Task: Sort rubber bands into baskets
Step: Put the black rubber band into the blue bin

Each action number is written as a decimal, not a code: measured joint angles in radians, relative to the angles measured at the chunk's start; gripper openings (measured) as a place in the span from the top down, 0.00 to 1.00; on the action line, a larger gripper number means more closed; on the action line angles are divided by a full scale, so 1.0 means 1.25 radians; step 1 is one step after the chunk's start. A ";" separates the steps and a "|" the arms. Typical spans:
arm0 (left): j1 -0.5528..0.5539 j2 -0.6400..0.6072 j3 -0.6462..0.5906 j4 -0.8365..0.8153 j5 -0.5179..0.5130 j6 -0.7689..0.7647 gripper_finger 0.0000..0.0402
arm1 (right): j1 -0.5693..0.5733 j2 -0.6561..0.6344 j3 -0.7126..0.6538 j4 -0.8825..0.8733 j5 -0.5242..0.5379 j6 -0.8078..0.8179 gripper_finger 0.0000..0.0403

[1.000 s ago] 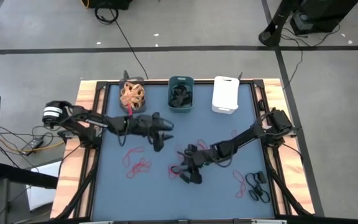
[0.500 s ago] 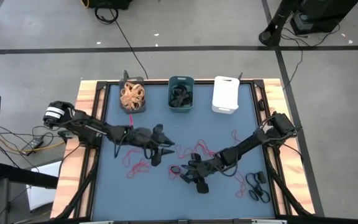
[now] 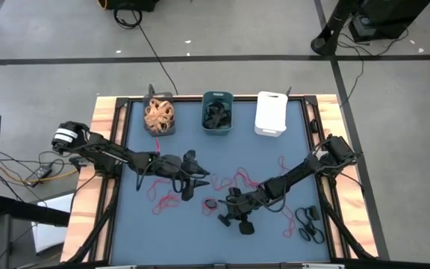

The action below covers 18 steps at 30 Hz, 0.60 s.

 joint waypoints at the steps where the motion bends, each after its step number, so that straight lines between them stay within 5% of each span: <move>1: -0.001 0.000 0.000 0.000 0.000 0.000 0.55 | 0.002 0.000 0.000 -0.001 0.026 0.000 0.98; 7: -0.005 0.000 0.000 0.000 0.001 -0.013 0.55 | 0.003 -0.026 0.000 0.000 0.090 -0.009 0.92; 18: -0.005 0.000 0.000 0.000 -0.008 -0.016 0.55 | 0.093 0.013 0.000 -0.003 0.115 -0.210 0.36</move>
